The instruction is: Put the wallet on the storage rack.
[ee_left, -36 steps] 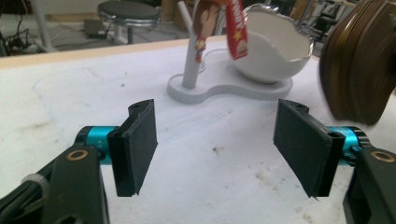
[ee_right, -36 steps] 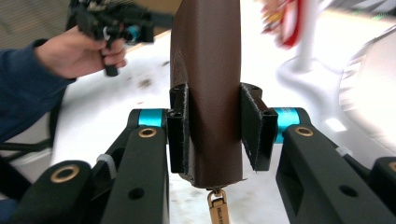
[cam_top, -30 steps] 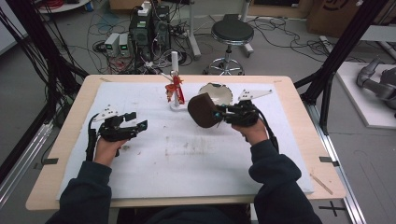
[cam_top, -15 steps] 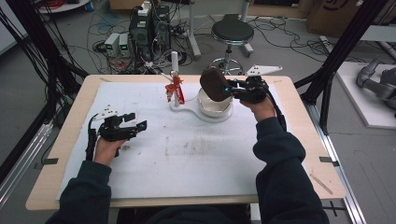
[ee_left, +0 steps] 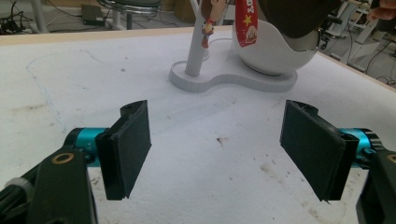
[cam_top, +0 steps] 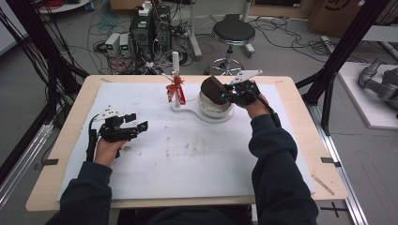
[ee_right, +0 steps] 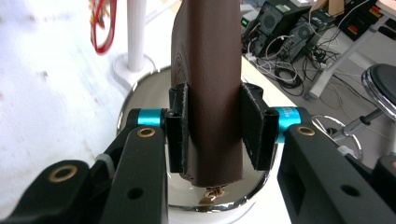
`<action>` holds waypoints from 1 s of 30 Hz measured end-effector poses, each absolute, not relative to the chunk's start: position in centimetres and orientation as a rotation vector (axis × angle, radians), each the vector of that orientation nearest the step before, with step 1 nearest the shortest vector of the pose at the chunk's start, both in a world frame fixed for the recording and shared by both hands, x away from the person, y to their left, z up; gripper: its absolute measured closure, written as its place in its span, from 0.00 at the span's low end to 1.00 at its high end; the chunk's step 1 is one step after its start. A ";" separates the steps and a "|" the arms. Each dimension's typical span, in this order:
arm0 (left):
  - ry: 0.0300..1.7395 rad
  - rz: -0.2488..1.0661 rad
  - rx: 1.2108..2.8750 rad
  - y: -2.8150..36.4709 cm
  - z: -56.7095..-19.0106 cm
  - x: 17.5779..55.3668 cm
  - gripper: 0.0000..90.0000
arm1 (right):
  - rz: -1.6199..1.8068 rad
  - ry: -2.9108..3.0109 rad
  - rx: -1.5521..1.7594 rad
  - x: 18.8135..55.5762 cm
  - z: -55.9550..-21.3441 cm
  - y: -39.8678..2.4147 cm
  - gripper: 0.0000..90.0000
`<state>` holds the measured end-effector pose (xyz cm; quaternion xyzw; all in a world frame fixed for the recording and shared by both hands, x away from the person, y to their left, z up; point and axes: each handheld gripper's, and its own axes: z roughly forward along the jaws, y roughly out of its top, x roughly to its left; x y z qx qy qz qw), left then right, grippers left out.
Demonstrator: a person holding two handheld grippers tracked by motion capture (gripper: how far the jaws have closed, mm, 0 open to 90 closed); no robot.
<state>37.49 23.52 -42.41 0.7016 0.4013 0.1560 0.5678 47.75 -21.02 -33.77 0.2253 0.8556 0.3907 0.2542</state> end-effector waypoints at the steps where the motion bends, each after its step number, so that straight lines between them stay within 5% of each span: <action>1: 0.943 0.368 1.647 23.5 -42.4 37.5 0.27 | 1.043 2.334 0.613 47.8 -33.9 -20.9 0.70; 4: 0.943 0.369 1.642 23.5 -42.4 37.5 0.27 | 1.088 2.308 0.680 47.8 -33.9 -21.2 0.57; 16: 0.896 0.439 1.646 23.5 -42.1 37.3 0.27 | 1.300 2.150 0.858 43.6 -32.4 -26.4 0.43; 30: 0.869 0.500 1.644 23.5 -41.7 37.0 0.27 | 1.250 2.001 1.102 36.1 -37.4 -33.2 0.26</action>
